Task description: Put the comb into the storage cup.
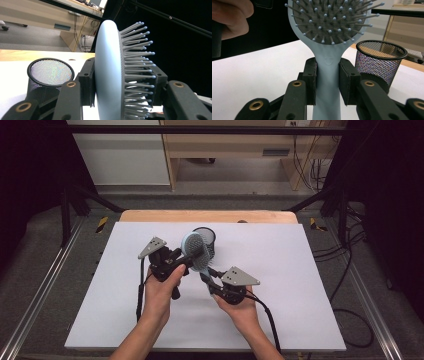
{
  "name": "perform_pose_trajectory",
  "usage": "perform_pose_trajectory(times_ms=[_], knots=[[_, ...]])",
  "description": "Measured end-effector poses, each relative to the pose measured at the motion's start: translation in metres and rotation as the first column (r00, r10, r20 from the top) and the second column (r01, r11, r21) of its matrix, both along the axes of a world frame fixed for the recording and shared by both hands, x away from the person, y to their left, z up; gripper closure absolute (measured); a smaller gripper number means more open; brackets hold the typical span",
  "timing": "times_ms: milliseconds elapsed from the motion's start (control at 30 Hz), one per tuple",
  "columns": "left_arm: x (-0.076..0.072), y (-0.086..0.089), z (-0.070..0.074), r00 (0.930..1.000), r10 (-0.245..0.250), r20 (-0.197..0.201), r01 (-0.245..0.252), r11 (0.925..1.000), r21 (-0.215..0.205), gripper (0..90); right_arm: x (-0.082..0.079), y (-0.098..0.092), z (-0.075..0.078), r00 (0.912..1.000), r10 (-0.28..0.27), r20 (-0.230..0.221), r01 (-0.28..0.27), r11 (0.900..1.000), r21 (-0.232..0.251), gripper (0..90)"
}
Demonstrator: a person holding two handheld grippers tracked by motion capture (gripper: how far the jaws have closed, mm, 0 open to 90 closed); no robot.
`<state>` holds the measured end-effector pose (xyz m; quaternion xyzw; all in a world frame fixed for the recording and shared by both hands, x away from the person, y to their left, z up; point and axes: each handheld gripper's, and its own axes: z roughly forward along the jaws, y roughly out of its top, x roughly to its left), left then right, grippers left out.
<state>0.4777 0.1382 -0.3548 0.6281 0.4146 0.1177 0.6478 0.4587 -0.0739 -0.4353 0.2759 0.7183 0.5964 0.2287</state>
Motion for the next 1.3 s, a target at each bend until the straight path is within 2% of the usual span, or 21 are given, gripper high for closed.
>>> perform_pose_trajectory(times_ms=[433,500,533,600,667,733,900,933,1033,1100,1233,1300], knots=[[0.000,0.000,0.001,0.9999,-0.004,-0.011,0.004,1.0000,0.006,52.4,0.001,0.000,0.000,0.9998,0.016,-0.013,-0.016,1.000,0.004,67.3],[-0.001,0.000,0.002,1.0000,-0.003,-0.009,0.003,1.0000,0.009,52.4,0.001,-0.001,0.001,0.9999,0.005,-0.014,-0.005,1.000,0.005,57.8],[-0.001,0.000,0.002,1.0000,0.000,-0.007,0.000,1.0000,0.009,52.3,0.002,-0.001,0.003,0.9998,-0.008,-0.019,0.008,1.000,0.006,48.1],[0.000,0.001,0.003,1.0000,0.008,-0.002,-0.008,0.9998,0.018,52.3,0.002,-0.002,0.003,0.9997,-0.011,-0.021,0.011,1.000,0.004,45.3],[0.000,0.002,0.004,0.9999,0.015,0.004,-0.015,0.9997,0.018,52.2,0.003,-0.005,0.004,0.9993,-0.022,-0.031,0.022,1.000,-0.001,36.0],[0.001,0.004,0.005,0.9998,0.020,0.006,-0.020,0.9996,0.020,52.2,0.003,-0.006,0.005,0.9991,-0.025,-0.034,0.024,1.000,-0.002,33.9],[0.003,0.009,0.011,0.9991,0.036,0.021,-0.036,0.9989,0.028,52.0,0.006,-0.008,0.004,0.9964,-0.036,-0.077,0.034,0.999,-0.019,21.4],[0.003,0.009,0.012,0.9988,0.042,0.025,-0.043,0.9988,0.026,51.9,0.007,-0.009,0.004,0.9942,-0.036,-0.102,0.034,0.999,-0.018,17.0],[0.003,0.013,0.016,0.9982,0.049,0.034,-0.050,0.9984,0.028,51.9,0.008,-0.010,0.003,0.9916,-0.034,-0.125,0.032,0.999,-0.024,12.9],[0.003,0.016,0.018,0.9978,0.054,0.040,-0.055,0.9981,0.030,51.7,0.010,-0.011,0.001,0.9886,-0.048,-0.142,0.040,0.998,-0.058,10.8],[0.003,0.021,0.022,0.9959,0.070,0.057,-0.072,0.9965,0.042,51.6,0.010,-0.014,0.001,0.9874,-0.056,-0.148,0.045,0.996,-0.071,9.7],[0.003,0.023,0.025,0.9946,0.079,0.069,-0.081,0.9960,0.038,51.6,0.009,-0.017,0.001,0.9893,-0.054,-0.135,0.043,0.996,-0.082,9.0]])
